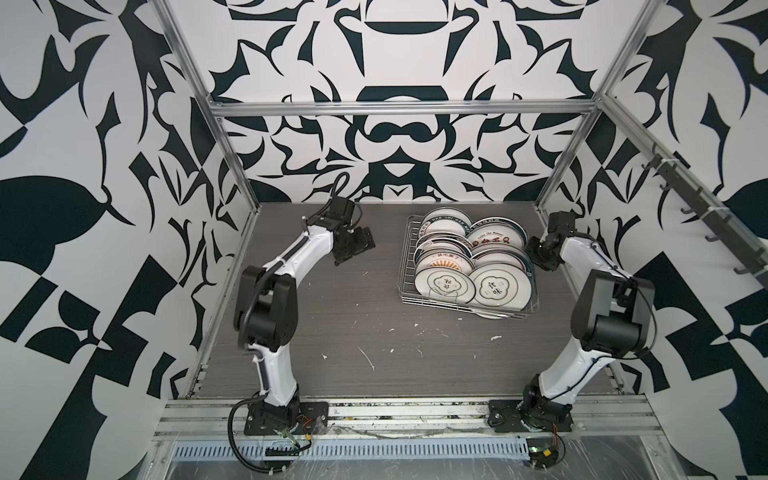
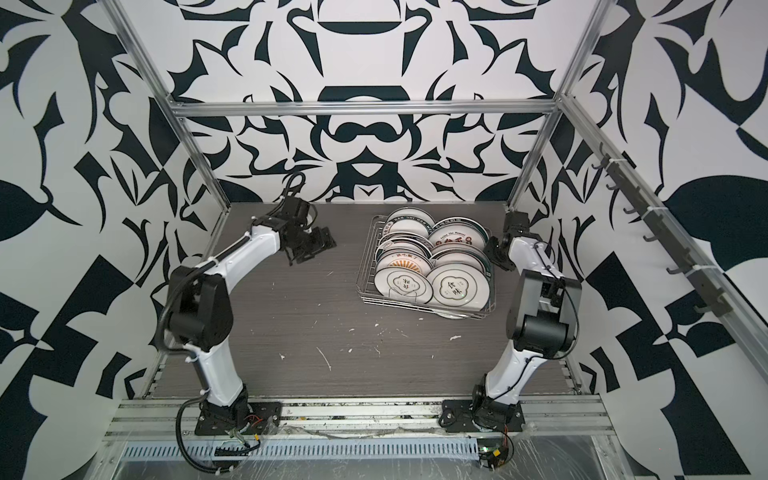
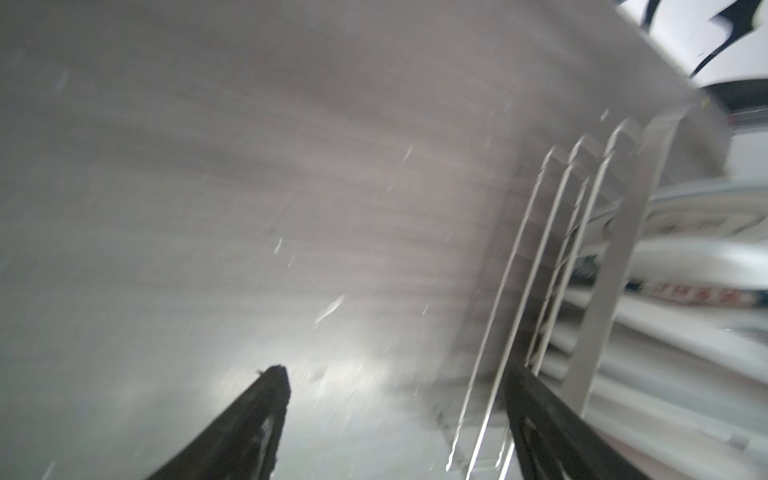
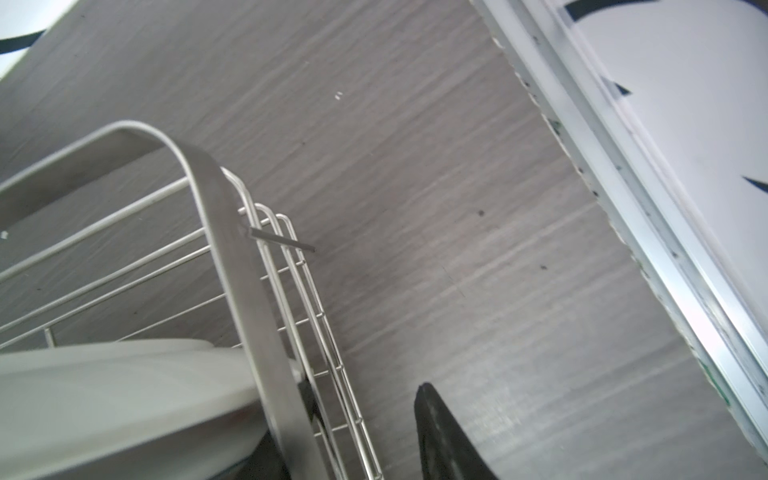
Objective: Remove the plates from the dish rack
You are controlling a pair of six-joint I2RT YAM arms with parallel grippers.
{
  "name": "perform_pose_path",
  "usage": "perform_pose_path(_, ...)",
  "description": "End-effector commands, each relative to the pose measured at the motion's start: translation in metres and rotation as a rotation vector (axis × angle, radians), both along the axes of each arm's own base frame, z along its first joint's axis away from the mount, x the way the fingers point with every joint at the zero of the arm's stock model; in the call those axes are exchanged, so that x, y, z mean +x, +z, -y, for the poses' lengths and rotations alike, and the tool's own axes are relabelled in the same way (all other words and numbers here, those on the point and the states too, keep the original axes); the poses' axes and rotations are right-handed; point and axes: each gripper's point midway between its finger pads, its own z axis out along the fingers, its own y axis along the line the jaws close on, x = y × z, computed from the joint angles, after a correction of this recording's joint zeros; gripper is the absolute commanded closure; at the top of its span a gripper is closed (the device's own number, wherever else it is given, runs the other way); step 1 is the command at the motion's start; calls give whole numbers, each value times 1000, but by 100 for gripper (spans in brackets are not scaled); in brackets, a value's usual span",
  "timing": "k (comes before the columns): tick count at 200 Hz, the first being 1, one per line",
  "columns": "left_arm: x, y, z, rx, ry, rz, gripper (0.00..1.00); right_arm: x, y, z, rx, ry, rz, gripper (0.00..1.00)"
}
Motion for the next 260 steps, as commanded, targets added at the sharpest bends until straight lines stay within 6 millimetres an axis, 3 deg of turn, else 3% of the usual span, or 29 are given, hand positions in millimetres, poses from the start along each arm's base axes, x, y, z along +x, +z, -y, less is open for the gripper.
perform_pose_path(1,-46,-13,-3,25,-1,-41,18,-66,-39,7,-30,-60,-242,55)
perform_pose_path(28,-89,-23,15,28,-74,-41,20,-79,-40,2,-21,-60,-243,55)
perform_pose_path(56,-119,-33,43,22,-153,-47,26,-87,-40,-5,5,-62,-229,55)
perform_pose_path(102,-135,-51,77,-21,-229,-52,31,-94,-39,-11,26,-55,-219,55)
perform_pose_path(182,-99,-73,102,45,-236,-41,33,-92,-37,-11,24,-48,-215,55)
perform_pose_path(223,-70,-74,114,64,-246,-20,35,-84,-30,-11,33,-43,-198,55)
perform_pose_path(260,-41,-76,123,65,-245,-7,35,-74,-16,-6,22,-52,-165,48)
